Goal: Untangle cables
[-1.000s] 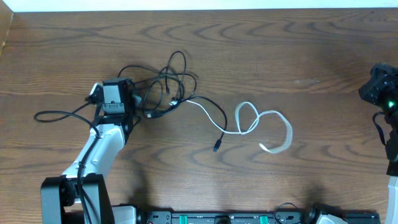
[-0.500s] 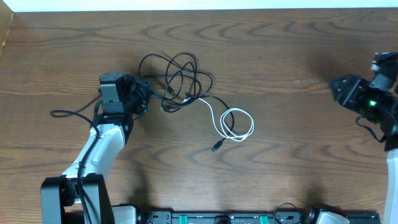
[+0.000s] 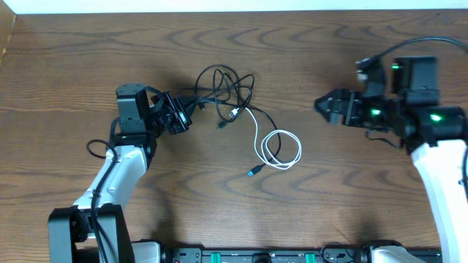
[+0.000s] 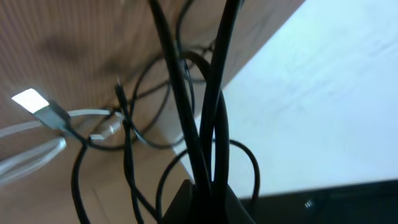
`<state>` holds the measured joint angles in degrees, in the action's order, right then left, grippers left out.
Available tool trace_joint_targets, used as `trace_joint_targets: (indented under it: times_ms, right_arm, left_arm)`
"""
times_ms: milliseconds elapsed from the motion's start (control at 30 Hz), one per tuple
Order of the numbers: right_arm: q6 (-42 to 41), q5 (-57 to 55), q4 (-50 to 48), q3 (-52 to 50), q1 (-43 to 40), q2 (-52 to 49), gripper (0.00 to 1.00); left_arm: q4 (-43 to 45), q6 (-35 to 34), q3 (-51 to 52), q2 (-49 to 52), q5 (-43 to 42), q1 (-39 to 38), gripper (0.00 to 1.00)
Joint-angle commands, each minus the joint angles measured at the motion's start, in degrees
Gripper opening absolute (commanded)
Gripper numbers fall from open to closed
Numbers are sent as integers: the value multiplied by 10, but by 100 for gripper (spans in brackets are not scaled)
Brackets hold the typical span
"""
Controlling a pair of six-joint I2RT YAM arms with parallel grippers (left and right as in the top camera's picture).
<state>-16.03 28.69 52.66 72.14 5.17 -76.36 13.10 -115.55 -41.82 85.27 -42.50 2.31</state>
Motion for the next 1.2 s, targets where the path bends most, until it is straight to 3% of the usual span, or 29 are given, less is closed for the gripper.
trace_joint_targets:
  times_ms: [0, 100, 200, 267, 367, 467, 667, 933, 1167]
  right_arm:
    - [-16, -17, -2, -3, 27, -29, 82]
    - [37, -11, -3, -3, 61, -64, 75]
    - [96, -16, -10, -3, 100, -106, 75]
    - [99, -16, -20, -3, 122, -136, 74]
    - [99, -19, -46, -3, 160, -184, 66]
    - [93, -69, -73, -3, 200, -219, 69]
    - [45, -183, -86, -3, 268, -271, 85]
    - [17, -228, -134, -3, 330, -328, 86]
    - [-69, -285, -145, -3, 364, -382, 85]
  left_arm:
    - [18, -41, -5, -11, -49, 2, 8]
    - [30, -41, -5, -11, -44, 2, 8]
    - [29, -41, -5, -11, -44, 3, 8]
    - [29, -41, -5, -11, -45, 3, 8]
    - [29, -40, -5, -11, -45, 3, 8]
    - [29, -39, -5, -11, -45, 3, 7]
    - [29, -39, -5, -11, -45, 3, 8]
    - [29, -36, -5, -11, -45, 3, 8]
    - [26, -20, -5, -11, -49, 3, 8]
